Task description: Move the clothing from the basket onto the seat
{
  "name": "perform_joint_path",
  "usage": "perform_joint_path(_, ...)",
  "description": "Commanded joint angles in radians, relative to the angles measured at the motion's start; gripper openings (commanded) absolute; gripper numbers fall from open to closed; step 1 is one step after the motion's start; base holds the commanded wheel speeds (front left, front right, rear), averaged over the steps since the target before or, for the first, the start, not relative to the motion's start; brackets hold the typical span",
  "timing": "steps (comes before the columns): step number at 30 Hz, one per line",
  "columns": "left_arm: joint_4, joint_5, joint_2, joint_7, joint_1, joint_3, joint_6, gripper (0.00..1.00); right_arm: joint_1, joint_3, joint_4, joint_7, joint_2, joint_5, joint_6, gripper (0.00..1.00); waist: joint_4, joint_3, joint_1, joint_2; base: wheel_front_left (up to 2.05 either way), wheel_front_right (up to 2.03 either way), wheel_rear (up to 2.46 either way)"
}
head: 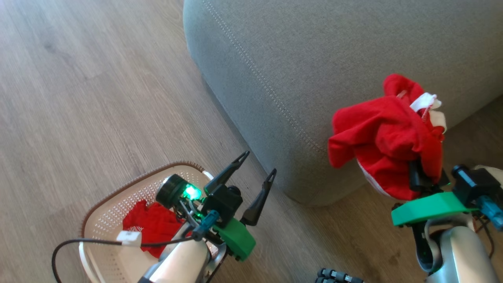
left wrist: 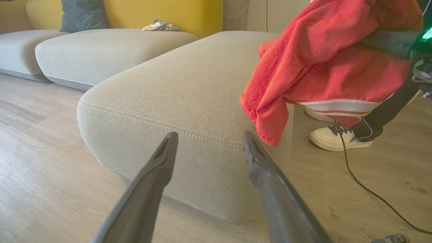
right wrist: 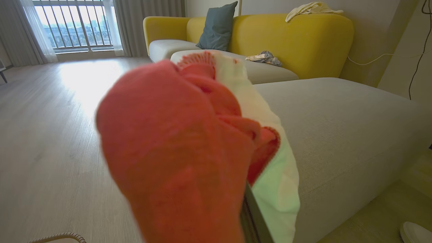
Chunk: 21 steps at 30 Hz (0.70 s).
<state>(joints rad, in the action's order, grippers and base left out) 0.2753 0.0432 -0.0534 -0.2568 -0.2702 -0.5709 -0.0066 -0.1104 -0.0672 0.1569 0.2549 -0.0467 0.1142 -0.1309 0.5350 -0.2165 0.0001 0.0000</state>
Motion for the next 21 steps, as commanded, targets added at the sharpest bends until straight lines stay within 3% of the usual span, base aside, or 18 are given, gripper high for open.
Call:
perform_joint_path(1, -0.03, 0.006, 0.003, -0.005, -0.041, 0.011, -0.005, 1.0, -0.01, 0.008, -0.051, 0.007, -0.004, 0.016, 0.0, 0.0, 0.002, -0.007, -0.0001, 0.0, 0.0, 0.0, 0.0)
perform_joint_path(21, -0.021, 0.0, 0.003, -0.005, -0.075, -0.019, -0.004, 1.0, -0.051, -0.052, -0.09, 0.007, -0.004, 0.015, 0.0, 0.0, 0.008, -0.045, -0.0001, 0.0, 0.0, 0.0, 0.0)
